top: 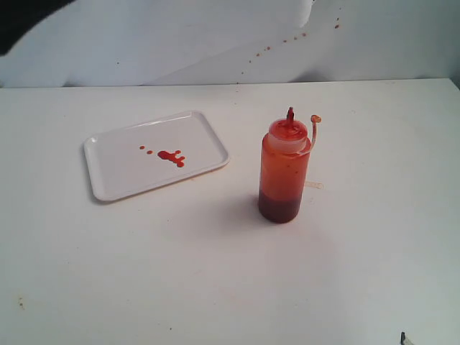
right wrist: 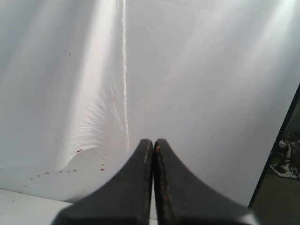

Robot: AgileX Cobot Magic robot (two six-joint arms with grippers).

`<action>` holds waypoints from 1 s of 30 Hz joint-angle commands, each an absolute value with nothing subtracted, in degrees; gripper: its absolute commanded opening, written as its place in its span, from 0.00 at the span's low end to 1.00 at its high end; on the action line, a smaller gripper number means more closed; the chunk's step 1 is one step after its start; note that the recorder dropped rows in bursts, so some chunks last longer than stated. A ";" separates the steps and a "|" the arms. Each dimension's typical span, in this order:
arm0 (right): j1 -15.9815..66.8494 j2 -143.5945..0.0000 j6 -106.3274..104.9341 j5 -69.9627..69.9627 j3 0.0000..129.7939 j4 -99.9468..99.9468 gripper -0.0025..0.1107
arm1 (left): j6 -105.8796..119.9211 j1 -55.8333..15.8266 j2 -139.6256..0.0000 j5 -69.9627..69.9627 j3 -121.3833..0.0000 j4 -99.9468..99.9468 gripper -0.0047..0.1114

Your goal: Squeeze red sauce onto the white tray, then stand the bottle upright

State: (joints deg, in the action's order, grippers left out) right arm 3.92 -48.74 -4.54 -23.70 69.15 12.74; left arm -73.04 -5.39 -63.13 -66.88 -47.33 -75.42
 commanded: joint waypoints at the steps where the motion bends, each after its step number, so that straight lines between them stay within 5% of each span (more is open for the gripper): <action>1: 4.02 -46.38 -4.34 -23.43 69.02 12.46 0.02 | -85.37 -5.29 -56.39 -57.06 -47.51 -77.87 0.04; 8: 4.02 -38.81 -1.89 -23.57 69.02 8.90 0.02 | -104.79 -5.29 -37.85 -31.30 -47.51 -94.34 0.04; 30: 4.02 -37.11 -1.00 -21.63 69.02 -2.14 0.02 | -102.46 -5.29 -6.93 -27.81 -46.66 -99.95 0.04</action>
State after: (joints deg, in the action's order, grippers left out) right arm 3.92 -37.25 -1.27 -22.19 69.15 -1.83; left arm -102.86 -5.39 -10.94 -29.55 -47.33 -98.05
